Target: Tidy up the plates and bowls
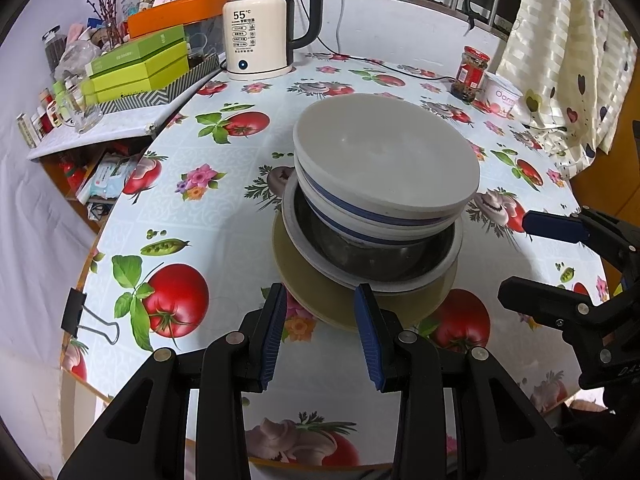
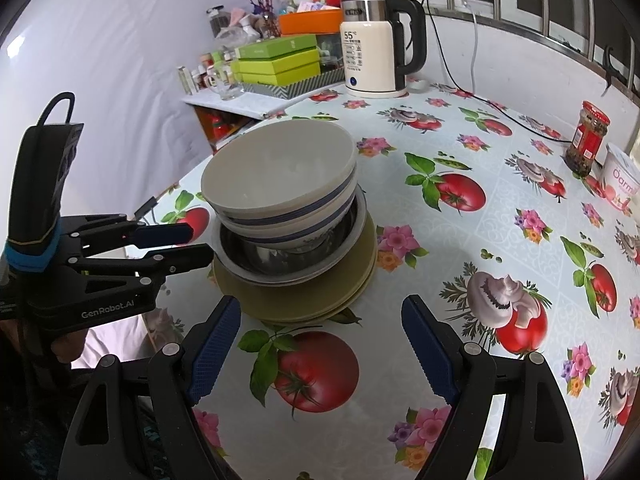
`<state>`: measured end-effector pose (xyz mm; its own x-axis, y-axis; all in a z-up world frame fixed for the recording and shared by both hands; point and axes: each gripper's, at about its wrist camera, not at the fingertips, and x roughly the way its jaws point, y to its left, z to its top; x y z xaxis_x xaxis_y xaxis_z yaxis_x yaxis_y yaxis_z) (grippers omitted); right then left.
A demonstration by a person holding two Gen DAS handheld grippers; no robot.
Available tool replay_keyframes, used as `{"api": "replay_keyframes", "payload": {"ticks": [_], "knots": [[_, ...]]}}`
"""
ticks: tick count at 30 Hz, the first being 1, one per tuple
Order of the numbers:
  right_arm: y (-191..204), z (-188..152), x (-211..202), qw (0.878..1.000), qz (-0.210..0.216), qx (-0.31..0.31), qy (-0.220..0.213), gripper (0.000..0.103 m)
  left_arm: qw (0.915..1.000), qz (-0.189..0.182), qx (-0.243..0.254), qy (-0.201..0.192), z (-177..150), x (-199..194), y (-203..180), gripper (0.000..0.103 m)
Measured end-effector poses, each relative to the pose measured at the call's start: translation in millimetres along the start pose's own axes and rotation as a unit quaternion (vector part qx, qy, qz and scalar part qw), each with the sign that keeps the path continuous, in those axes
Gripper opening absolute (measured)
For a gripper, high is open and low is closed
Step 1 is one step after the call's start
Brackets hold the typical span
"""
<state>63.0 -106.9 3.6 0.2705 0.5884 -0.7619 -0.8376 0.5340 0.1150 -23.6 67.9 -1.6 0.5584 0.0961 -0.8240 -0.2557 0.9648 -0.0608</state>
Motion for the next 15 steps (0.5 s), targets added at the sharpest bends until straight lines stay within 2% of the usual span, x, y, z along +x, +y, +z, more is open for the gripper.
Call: {"api": "replay_keyframes", "payload": {"ticks": [15], "knots": [[0.1, -1.1, 0.1, 1.0, 0.001, -0.002, -0.001, 0.083, 1.0, 0.0, 0.002, 0.001, -0.3, -0.4, -1.4, 0.037]]}}
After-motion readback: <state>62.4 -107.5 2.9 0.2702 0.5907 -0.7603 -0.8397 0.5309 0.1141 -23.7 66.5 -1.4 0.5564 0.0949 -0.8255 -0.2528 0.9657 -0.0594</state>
